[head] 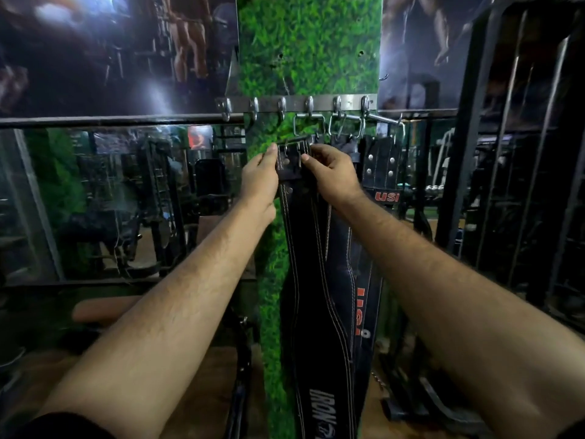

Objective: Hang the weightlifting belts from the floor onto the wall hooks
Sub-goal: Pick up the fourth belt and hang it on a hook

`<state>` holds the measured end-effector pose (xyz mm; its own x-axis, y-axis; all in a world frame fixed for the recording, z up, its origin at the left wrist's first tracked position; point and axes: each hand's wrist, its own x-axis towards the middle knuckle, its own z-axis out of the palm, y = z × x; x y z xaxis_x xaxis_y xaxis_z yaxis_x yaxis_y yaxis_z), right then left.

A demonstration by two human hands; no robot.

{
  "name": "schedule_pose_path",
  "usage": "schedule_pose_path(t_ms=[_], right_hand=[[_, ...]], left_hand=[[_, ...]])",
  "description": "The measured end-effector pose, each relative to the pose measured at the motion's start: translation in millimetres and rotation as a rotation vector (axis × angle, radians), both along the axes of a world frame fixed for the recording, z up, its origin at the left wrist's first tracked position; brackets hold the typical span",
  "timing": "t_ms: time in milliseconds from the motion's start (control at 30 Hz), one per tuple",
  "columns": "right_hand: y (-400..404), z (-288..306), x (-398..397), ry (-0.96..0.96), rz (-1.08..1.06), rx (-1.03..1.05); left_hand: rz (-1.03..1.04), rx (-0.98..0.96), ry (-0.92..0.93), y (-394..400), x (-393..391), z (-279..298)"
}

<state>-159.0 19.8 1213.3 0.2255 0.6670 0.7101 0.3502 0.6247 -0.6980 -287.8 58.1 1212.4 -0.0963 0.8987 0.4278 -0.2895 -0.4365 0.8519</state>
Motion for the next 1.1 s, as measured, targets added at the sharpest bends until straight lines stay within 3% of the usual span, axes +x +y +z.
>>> schedule_pose_path(t_ms=[300,600,700,800,967,1100], right_hand=[[50.6,46.0,-15.2,-0.016,-0.211,-0.072],[87.5,77.7,-14.5,-0.114,-0.339,-0.202],[93.2,62.8,-17.7,-0.184,-0.350,-0.263],[90.3,43.4,-21.0,-0.241,-0.423,-0.173],[84.8,-10.3,-31.4,-0.016,-0.195,-0.019],[92.6,-54.3,-27.6,0.005,-0.104,0.012]], left_hand=[[-0.077,-0.113,-0.190,64.5,7.7,54.2],[-0.021,-0.143,-0.179,97.5,6.2,76.2],[0.010,-0.143,-0.148,102.0,3.7,57.2],[0.004,-0.090,-0.094,105.7,-0.4,41.2],[-0.156,-0.021,-0.080,95.3,-4.3,14.7],[-0.216,0.015,-0.120,75.4,-6.9,-16.8]])
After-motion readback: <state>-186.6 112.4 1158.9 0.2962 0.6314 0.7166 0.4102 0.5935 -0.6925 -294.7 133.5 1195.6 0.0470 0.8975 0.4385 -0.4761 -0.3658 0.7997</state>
